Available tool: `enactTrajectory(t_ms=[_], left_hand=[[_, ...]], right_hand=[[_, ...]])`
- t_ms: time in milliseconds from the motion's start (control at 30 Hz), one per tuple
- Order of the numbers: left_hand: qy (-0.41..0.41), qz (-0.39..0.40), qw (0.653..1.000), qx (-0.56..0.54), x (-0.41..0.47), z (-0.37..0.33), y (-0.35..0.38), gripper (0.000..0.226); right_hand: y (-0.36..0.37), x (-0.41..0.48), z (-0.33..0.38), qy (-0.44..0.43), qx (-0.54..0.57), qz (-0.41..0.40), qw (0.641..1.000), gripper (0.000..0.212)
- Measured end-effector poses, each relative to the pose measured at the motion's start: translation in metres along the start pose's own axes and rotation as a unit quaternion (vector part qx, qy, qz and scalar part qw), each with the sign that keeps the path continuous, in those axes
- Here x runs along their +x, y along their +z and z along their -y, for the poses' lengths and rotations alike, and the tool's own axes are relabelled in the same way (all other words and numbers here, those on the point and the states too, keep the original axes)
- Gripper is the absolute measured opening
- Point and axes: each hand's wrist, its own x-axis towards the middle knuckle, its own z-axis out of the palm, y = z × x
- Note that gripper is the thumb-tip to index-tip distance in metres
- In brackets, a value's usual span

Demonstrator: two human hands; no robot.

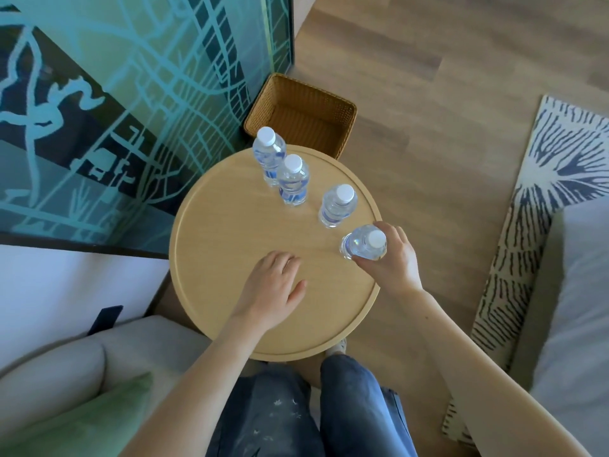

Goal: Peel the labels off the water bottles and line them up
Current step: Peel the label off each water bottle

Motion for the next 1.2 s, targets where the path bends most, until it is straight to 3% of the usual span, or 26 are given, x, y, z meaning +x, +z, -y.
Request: enactTrajectory(t_ms=[333,567,733,1000,1200], left_hand=[[-0.005,0.012,1.0,0.008,-0.017,-0.018,-0.032,0.041],[0.021,-0.084,0.996,0.017,-0.029,-0.04,-0.096,0.034],[0.053,-0.166,0.985,0.007,-0.028,-0.055,-0.15,0.046],[0.134,-0.269,0.952,0.05,-0.017,-0.088,-0.25,0.046],[0.16,-0.309,0.934,0.079,-0.022,-0.104,-0.287,0.045]], right_hand=[[-0.056,-0.047,0.048,-0.023,0.027,-0.032,0.999,0.057],[-0.136,-0.08,0.119,-0.102,0.111,-0.083,0.985,0.043],[-0.194,-0.093,0.172,-0.173,0.184,-0.126,0.959,0.04],[-0.265,-0.105,0.254,-0.293,0.276,-0.13,0.906,0.042],[-0.279,-0.114,0.291,-0.325,0.316,-0.129,0.882,0.035]])
